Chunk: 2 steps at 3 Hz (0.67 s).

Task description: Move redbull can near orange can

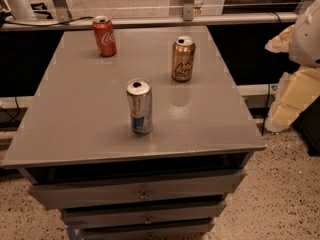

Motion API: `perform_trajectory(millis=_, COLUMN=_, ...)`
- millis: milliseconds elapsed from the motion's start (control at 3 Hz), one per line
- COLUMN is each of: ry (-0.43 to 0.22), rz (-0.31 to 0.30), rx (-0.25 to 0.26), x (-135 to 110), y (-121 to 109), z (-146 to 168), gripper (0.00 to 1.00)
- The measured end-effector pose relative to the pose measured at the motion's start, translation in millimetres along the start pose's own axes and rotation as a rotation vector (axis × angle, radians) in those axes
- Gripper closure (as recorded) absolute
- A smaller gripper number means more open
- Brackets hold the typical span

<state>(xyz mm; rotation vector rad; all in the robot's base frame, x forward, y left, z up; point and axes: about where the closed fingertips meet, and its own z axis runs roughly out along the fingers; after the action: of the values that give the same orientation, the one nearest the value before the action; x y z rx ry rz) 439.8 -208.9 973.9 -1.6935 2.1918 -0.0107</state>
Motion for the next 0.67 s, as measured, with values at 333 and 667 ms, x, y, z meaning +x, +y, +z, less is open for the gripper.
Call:
perform_trajectory(millis=333, ry=-0.172, rz=0.01, rx=-0.036, x=-25, y=3, z=16, gripper=0.0)
perform_trajectory(millis=667, ry=-0.369, rz=0.002, rx=-0.084, x=-61, y=6, z=39, gripper=0.0)
